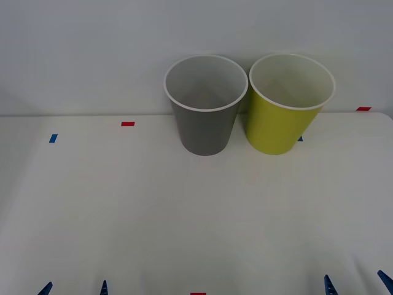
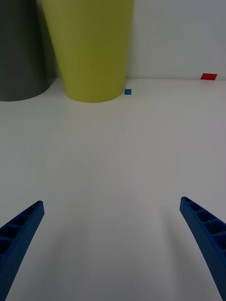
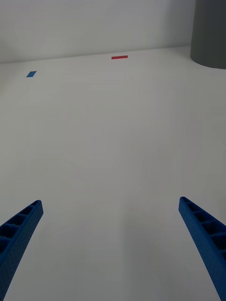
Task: Put cans in the gray bin and PET bottles in the light green bin.
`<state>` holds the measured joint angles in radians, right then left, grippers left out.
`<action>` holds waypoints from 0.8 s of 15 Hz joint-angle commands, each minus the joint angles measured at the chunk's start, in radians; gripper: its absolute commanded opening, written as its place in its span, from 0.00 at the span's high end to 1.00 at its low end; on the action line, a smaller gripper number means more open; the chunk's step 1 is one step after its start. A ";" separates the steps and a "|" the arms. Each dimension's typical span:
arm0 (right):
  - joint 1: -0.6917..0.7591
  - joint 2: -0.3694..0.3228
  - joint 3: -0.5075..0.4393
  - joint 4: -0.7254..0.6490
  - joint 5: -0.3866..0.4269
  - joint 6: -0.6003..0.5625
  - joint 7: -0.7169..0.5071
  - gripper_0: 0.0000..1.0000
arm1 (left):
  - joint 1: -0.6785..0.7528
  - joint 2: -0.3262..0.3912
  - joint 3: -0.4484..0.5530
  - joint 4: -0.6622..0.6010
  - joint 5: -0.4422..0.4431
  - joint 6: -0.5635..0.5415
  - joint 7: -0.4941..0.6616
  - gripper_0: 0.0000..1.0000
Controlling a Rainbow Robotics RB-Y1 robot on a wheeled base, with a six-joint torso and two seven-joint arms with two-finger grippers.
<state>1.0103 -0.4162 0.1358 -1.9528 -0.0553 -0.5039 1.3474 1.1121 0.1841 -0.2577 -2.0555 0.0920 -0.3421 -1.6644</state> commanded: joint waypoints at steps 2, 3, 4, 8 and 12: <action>0.021 0.000 0.002 0.000 -0.012 0.007 -0.013 0.00 | 0.000 0.000 0.000 0.000 0.000 0.000 0.000 0.00; 0.021 0.000 0.002 0.000 -0.012 0.007 -0.014 0.00 | 0.000 0.000 0.000 0.000 0.000 0.000 0.000 0.00; 0.021 0.000 0.002 0.000 -0.012 0.007 -0.014 0.00 | 0.000 0.000 0.000 0.000 0.000 0.000 0.000 0.00; 0.021 0.005 0.002 0.000 -0.012 0.007 -0.016 0.00 | 0.000 0.000 0.000 0.000 0.000 0.000 0.000 0.00; 0.021 0.005 0.002 0.000 -0.012 0.007 -0.016 0.00 | 0.000 0.000 0.000 0.000 0.000 0.000 0.000 0.00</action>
<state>1.0309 -0.4113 0.1380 -1.9528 -0.0674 -0.4974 1.3316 1.1121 0.1841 -0.2577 -2.0555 0.0920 -0.3421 -1.6644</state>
